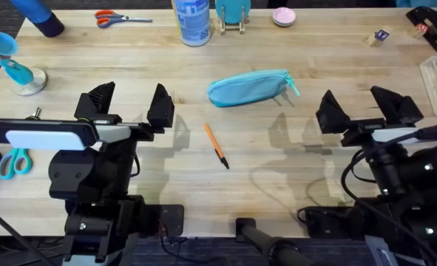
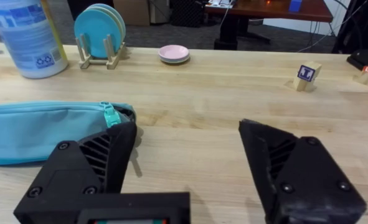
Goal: Unzip the bag, pick up the pens from the table one at a time and place them inside, then zip the bag closed.
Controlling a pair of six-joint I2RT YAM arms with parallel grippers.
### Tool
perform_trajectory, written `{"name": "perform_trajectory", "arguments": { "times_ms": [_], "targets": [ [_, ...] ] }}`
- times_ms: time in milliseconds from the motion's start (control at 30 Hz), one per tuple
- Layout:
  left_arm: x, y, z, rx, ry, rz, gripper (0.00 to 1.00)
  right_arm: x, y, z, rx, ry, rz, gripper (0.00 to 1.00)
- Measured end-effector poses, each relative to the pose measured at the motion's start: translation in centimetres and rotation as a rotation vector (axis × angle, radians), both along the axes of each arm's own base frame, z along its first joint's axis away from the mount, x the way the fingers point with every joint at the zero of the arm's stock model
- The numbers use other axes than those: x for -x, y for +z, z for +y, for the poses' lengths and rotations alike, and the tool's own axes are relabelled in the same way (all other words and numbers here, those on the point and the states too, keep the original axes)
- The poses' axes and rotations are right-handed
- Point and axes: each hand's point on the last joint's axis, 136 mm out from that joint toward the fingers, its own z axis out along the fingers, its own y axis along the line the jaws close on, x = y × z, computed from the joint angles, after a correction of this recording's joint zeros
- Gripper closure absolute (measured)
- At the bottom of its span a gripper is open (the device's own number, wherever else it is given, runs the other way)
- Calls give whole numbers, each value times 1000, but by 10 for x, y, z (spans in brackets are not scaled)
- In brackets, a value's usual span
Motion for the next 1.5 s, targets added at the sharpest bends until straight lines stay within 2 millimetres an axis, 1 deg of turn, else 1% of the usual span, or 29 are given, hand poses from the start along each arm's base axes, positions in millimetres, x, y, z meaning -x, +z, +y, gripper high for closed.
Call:
{"name": "perform_trajectory", "arguments": {
  "times_ms": [433, 767, 867, 933, 967, 1033, 1100, 1133, 1167, 1233, 1367, 1500],
  "targets": [
    [0, 0, 0, 0, 0, 0, 6, 0, -1, 0, 0, 0, 5, 3],
    [0, 0, 1, -8, 7, 0, 7, 0, -1, 0, 39, 3, 2, 4],
    [0, -5, 1, -8, 7, 24, 7, 0, -1, 0, 43, 4, 7, 5],
    [1, -14, 1, -8, 7, 65, 7, 2, -1, 0, 45, 4, 27, 4],
    [2, -14, 1, -8, 7, 76, 8, 3, -2, 0, 45, 7, 45, 4],
    [5, -12, 1, -9, 7, 107, 8, 7, -5, 0, 47, 9, 100, 4],
    [6, -3, 1, -9, 7, 119, 8, 11, -3, 0, 47, 10, 145, 4],
    [7, 5, 1, -9, 7, 116, 8, 12, -1, 0, 48, 11, 167, 4],
    [6, 31, 1, -9, 7, 100, 8, 14, 16, 0, 48, 12, 205, 4],
    [4, 45, 1, -9, 7, 101, 8, 14, 28, 0, 47, 12, 227, 4],
    [-4, 61, 1, -9, 5, 173, 8, 7, 55, 1, 46, 17, 269, 4],
    [-16, 69, -3, -7, -18, 281, 8, -6, 86, 3, 13, 18, 298, 4]
  ]
}}
